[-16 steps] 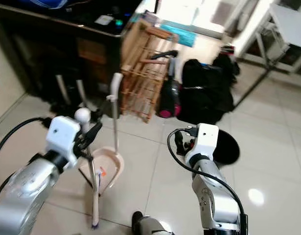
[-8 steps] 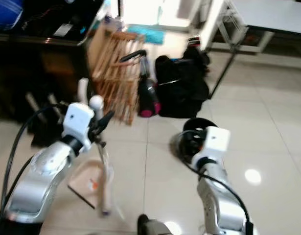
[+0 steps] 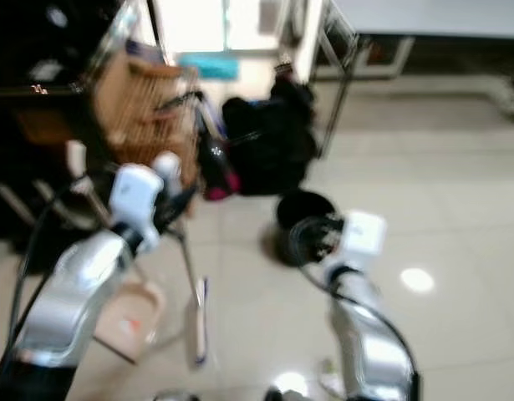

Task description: Sweep floor

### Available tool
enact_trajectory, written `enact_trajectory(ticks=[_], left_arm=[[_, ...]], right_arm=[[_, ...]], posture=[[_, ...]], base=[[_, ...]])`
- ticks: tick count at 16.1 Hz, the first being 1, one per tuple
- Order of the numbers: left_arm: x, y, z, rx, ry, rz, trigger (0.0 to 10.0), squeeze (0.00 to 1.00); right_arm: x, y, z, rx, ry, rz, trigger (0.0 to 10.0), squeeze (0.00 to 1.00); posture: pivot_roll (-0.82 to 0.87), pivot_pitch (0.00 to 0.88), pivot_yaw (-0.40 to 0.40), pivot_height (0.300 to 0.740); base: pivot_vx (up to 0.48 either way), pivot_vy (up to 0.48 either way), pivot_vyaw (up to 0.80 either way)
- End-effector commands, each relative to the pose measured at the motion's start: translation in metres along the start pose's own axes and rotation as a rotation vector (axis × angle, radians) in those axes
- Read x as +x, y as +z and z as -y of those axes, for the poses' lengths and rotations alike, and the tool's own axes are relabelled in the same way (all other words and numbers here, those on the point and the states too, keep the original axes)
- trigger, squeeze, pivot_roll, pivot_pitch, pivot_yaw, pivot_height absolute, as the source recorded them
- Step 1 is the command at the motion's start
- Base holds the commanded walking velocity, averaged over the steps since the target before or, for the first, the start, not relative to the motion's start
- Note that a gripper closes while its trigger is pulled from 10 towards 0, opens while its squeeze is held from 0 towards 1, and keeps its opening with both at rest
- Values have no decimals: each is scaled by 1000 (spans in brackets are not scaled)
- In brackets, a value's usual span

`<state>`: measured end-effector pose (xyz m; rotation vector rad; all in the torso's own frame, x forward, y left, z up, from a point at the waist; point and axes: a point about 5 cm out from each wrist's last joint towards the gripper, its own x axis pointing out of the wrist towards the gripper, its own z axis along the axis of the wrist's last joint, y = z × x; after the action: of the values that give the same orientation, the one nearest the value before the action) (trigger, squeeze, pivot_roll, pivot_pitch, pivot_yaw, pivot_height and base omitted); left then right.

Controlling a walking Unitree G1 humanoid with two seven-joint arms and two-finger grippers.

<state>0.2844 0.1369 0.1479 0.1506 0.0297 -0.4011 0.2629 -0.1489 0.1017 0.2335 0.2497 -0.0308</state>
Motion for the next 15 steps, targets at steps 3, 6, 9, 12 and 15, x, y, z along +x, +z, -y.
enact_trajectory(ticks=[3,6,9,12,15], left_arm=[[-16,-4,-8,0,73,-5,10000,0],[-23,-11,-8,7,85,-35,10000,0],[-24,-12,-9,43,58,-52,10000,0],[-18,-3,-15,104,30,-32,10000,0],[-12,5,-20,103,24,-21,10000,0]], right_arm=[[4,7,-10,-22,76,14,10000,0],[9,6,-11,-28,86,1,10000,0],[9,4,-12,-26,92,-2,10000,0],[8,6,-13,-19,95,14,10000,0],[8,6,-12,-20,96,14,10000,0]], posture=[[110,83,-33,740],[121,88,-46,740],[123,86,-45,740],[121,89,-43,740],[128,104,-51,740]], base=[[0,0,0],[0,0,0],[0,0,0],[0,0,0],[0,0,0]])
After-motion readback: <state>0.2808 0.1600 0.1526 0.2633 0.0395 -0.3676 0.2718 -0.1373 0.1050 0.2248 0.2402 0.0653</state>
